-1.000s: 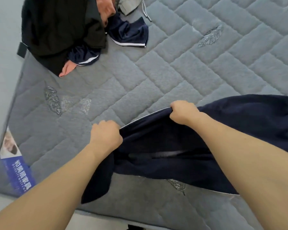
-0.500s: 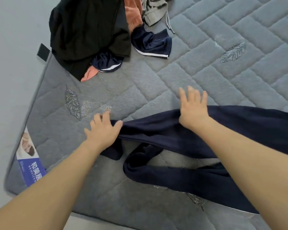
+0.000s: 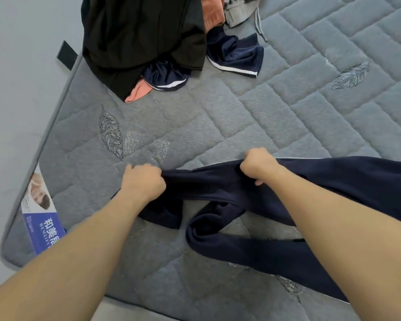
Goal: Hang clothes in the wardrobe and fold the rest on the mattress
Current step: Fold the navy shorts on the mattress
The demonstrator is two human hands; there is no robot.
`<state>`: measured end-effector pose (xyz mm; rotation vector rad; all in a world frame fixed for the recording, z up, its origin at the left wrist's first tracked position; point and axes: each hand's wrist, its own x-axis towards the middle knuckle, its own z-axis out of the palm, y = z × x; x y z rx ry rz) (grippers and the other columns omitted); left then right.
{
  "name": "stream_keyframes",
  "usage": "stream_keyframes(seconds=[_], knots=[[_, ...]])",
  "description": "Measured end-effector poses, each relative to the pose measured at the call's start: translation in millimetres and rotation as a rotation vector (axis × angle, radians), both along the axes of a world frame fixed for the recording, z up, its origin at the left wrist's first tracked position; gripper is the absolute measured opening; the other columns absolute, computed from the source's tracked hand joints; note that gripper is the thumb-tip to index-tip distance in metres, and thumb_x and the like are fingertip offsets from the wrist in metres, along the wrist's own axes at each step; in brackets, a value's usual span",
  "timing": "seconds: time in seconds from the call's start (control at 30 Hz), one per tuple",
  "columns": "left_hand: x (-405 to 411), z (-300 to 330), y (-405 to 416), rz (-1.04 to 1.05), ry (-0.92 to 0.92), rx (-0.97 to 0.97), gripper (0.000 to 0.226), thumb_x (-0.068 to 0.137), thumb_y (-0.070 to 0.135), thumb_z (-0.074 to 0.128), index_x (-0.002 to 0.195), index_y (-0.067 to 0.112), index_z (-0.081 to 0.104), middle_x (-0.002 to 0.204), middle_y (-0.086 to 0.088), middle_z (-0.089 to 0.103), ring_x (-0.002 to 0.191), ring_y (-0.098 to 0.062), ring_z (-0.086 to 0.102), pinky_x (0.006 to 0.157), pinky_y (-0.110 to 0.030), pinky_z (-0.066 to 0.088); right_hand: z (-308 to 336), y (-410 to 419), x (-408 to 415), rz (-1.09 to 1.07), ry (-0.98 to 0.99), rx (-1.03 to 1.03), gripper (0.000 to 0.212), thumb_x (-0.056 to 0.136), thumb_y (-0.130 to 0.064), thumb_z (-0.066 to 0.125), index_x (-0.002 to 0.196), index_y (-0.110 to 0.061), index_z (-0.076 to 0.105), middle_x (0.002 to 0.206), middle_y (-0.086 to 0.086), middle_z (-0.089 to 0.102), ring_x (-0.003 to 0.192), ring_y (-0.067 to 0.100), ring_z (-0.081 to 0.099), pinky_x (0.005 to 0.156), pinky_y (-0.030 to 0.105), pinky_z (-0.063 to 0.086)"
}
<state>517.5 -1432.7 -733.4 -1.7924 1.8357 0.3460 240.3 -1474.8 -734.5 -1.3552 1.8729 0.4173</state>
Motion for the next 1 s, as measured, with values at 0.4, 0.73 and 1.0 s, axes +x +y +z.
stream_keyframes(seconds=[0.4, 0.73, 1.0], knots=[[-43, 9, -40, 0.782, 0.422, -0.255, 0.075, 0.075, 0.037, 0.062, 0.139, 0.015, 0.028, 0.146, -0.014, 0.025, 0.133, -0.037, 0.026, 0.107, -0.047, 0.031, 0, 101, 17, 0.007, -0.333, -0.389, 0.053, 0.083, -0.062, 0.058, 0.118, -0.024, 0.049, 0.115, -0.007, 0.047, 0.104, 0.019, 0.055, 0.088, 0.035, 0.045], [-63, -28, 55, 0.985, 0.958, 0.450, 0.022, 0.065, 0.017, 0.062, 0.087, 0.022, 0.063, 0.077, 0.001, 0.067, 0.059, -0.011, 0.057, 0.059, -0.023, 0.041, -29, 87, 1, -0.382, -0.476, 0.007, 0.020, 0.077, 0.001, 0.057, 0.063, -0.013, 0.061, 0.072, 0.014, 0.069, 0.067, 0.023, 0.057, 0.073, 0.045, 0.055], [-43, -13, 102, 1.464, 1.288, -0.120, 0.008, 0.088, 0.008, 0.061, 0.096, 0.011, 0.060, 0.097, -0.014, 0.065, 0.092, -0.025, 0.061, 0.080, -0.038, 0.048, -8, 77, 3, -0.206, -0.329, -0.277, 0.015, 0.095, -0.025, 0.042, 0.094, -0.022, 0.058, 0.092, -0.006, 0.063, 0.084, 0.020, 0.060, 0.069, 0.033, 0.046]])
